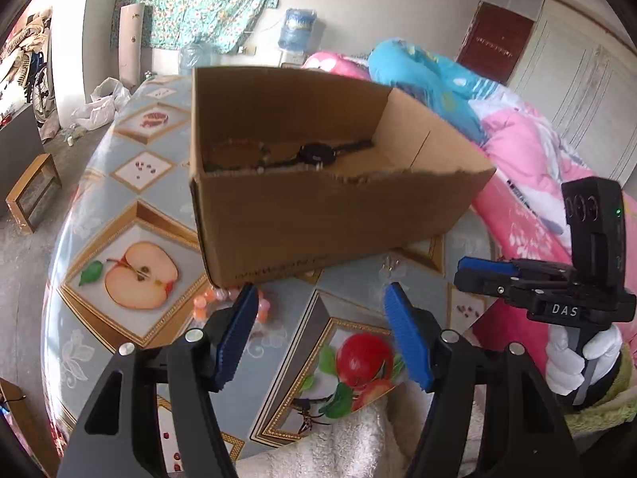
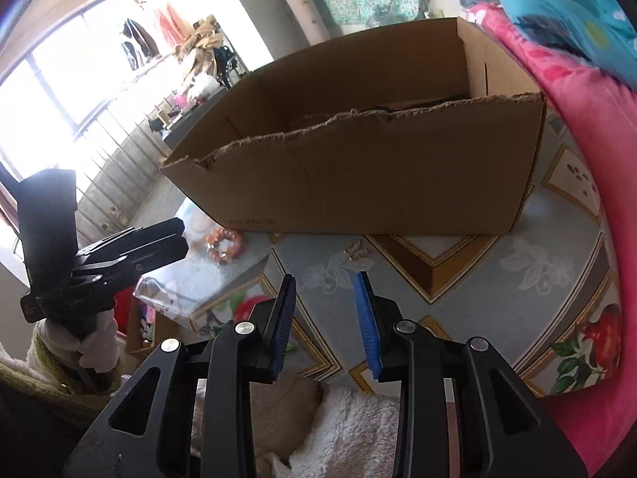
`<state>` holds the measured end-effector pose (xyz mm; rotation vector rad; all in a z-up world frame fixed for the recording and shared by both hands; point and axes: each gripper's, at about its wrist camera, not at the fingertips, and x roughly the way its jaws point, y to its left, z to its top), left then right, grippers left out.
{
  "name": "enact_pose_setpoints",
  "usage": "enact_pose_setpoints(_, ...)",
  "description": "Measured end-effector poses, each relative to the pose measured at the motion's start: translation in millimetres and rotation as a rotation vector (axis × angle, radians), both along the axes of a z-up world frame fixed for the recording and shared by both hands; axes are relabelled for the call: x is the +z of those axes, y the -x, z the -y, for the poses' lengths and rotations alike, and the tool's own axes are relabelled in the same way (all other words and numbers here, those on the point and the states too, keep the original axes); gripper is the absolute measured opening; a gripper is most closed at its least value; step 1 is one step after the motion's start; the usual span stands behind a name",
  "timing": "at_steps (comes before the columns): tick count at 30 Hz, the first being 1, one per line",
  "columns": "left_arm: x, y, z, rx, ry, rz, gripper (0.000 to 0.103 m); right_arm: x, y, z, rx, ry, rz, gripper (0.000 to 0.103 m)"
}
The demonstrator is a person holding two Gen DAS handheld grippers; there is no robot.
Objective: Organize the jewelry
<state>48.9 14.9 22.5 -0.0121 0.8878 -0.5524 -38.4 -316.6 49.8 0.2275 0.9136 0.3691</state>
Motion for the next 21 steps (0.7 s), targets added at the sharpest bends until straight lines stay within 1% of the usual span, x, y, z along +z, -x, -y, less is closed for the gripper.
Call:
enact_pose_setpoints(1,-8,0,4,-0.002,-0.022,-0.001,0.064,-2,-1,-5,0.002,0.028,0.001,0.031)
enact_pose_setpoints(5,-30,-8,11,0.003,-0.064,0.001,0.064,-7,-5,-16,0.002,0.088,0.013,0.031)
enact_pose_setpoints(8,-39,-16,14,0.007,-0.105,0.010,0.064,-8,-9,-17,-0.012,0.110,0.023,0.031)
enact_pose_setpoints(10,-47,-20,15,-0.002,-0.113,-0.014,0.064,-11,-13,-16,-0.020,0.111,0.024,0.031)
enact_pose_setpoints(12,-50,-20,14,-0.005,-0.106,-0.006,0.064,-11,-12,-13,-0.026,0.106,0.023,0.031)
enact_pose_setpoints(14,-50,-17,16,-0.033,-0.094,-0.015,0.064,-13,-14,-12,-0.029,0.113,0.023,0.031)
enact_pose_setpoints(18,-50,-6,16,-0.113,0.031,-0.086,0.064,-14,-19,-16,-0.027,0.129,0.039,0.031)
enact_pose_setpoints(19,-50,-2,18,-0.129,0.043,-0.092,0.064,-14,-21,-18,-0.027,0.134,0.044,0.031)
enact_pose_setpoints(21,-50,4,20,-0.143,0.039,-0.082,0.064,-14,-25,-19,-0.025,0.145,0.051,0.031)
